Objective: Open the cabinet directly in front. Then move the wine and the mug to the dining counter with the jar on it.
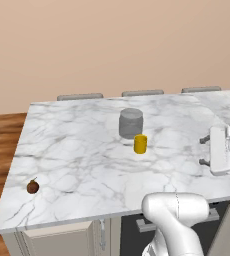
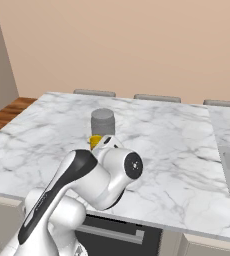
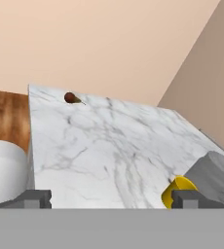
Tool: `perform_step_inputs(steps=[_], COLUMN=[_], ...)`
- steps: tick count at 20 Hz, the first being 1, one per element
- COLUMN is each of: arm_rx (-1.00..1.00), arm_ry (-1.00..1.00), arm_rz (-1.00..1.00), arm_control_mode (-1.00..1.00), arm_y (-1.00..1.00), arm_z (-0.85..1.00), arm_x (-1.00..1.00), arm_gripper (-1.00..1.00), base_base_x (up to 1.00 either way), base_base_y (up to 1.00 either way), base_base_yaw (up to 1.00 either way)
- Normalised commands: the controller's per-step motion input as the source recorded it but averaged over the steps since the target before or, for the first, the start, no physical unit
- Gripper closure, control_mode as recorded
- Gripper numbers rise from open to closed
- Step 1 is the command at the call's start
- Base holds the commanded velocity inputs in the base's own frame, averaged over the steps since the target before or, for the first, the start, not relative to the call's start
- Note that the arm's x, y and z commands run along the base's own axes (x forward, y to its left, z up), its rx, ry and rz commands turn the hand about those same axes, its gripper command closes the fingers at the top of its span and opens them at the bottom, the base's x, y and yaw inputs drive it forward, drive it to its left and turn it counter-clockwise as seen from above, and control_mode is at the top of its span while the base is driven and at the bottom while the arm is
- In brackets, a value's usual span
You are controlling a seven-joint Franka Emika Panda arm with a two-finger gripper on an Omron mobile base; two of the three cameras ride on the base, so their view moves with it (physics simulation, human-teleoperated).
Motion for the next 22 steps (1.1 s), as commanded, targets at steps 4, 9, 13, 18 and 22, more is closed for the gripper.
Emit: perform_step_inputs(steps=[4, 9, 13, 18, 22], arm_rx=[0.00, 0.00, 0.00, 0.00, 0.00], arm_ry=[0.00, 0.00, 0.00, 0.00, 0.00], arm_rz=[0.00, 0.00, 0.00, 0.00, 0.00], arm_control_mode=[-1.00, 1.00, 1.00, 1.00, 1.00], arm_y=[0.00, 0.00, 0.00, 0.00, 0.00], arm_z=[0.00, 0.00, 0.00, 0.00, 0.00], arm_x=[0.00, 0.00, 0.00, 0.00, 0.00], arm_gripper=[-1.00, -1.00, -1.00, -1.00, -1.00], base_base_x=[0.00, -0.28, -0.60, -0.67, -0.14], base_base_y=[0.00, 0.00, 0.00, -0.02, -0.19], base_base_yaw=[0.00, 0.02, 0.14, 0.14, -0.19])
